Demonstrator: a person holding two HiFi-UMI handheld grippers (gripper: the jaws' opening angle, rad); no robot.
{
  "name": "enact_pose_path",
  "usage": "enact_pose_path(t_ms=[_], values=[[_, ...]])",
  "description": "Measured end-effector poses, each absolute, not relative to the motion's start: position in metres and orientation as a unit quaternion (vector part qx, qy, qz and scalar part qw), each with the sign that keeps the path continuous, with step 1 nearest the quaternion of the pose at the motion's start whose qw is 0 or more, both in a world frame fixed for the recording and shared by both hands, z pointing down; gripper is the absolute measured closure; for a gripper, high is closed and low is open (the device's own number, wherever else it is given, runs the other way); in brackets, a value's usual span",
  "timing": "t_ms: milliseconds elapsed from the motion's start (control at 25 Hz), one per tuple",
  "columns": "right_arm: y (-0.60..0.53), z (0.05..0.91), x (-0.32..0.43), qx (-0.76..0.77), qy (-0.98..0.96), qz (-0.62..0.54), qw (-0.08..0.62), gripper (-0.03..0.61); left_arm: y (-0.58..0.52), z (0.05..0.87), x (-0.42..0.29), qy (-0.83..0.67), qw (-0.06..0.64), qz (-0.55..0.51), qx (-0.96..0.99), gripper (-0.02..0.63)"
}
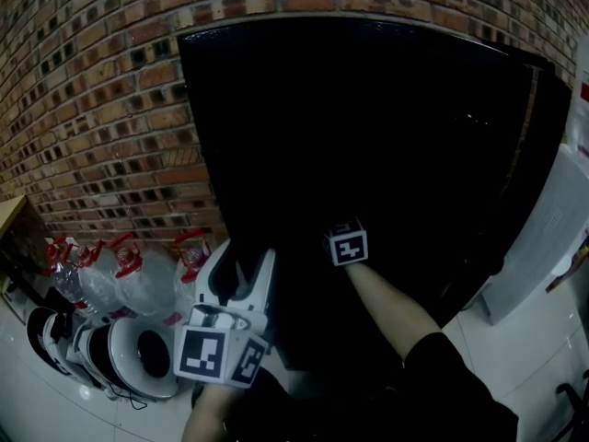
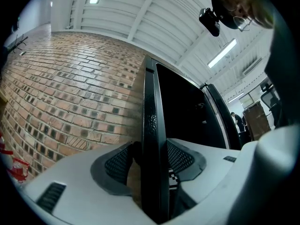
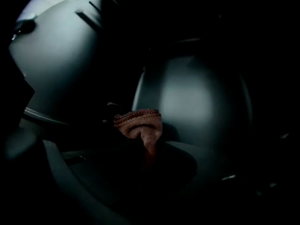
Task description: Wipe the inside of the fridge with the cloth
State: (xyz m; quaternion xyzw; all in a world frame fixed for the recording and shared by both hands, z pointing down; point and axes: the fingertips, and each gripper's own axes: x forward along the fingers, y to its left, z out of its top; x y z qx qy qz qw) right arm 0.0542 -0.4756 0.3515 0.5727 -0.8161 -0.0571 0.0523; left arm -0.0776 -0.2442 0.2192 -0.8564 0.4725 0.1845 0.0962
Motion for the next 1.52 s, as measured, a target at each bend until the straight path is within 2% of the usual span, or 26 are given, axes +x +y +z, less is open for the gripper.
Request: enact_pose_path(t_ms=[160, 400, 600, 840, 1520], values=[[-0.488, 0.359, 0.026, 0.553, -0.831, -0.036, 0.043, 0.499, -0.245, 0.219, -0.078, 0.469, 0.096, 0.182, -0.859, 0.39], [-0.492, 0.332, 0.008, 0.528, -0.848, -0.05, -0.014, 0.499, -0.245, 0.219, -0.079, 0.473, 0.096, 0.184, -0.856, 0.39], [-0.506, 0.328, 0.006, 0.546, -0.836, -0.052, 0.003, 0.499, -0.246, 0.22, -0.078, 0.476, 0.095, 0.184, -0.855, 0.39], [-0.518, 0.336, 0.044, 0.575, -0.818, 0.001, -0.019, 0.497, -0.247, 0.22, -0.078, 0.475, 0.095, 0.183, -0.855, 0.39], [-0.509, 0.333, 0.152, 0.661, -0.75, -0.018, 0.003, 0.497, -0.247, 0.22, -0.077, 0.478, 0.099, 0.187, -0.852, 0.39]])
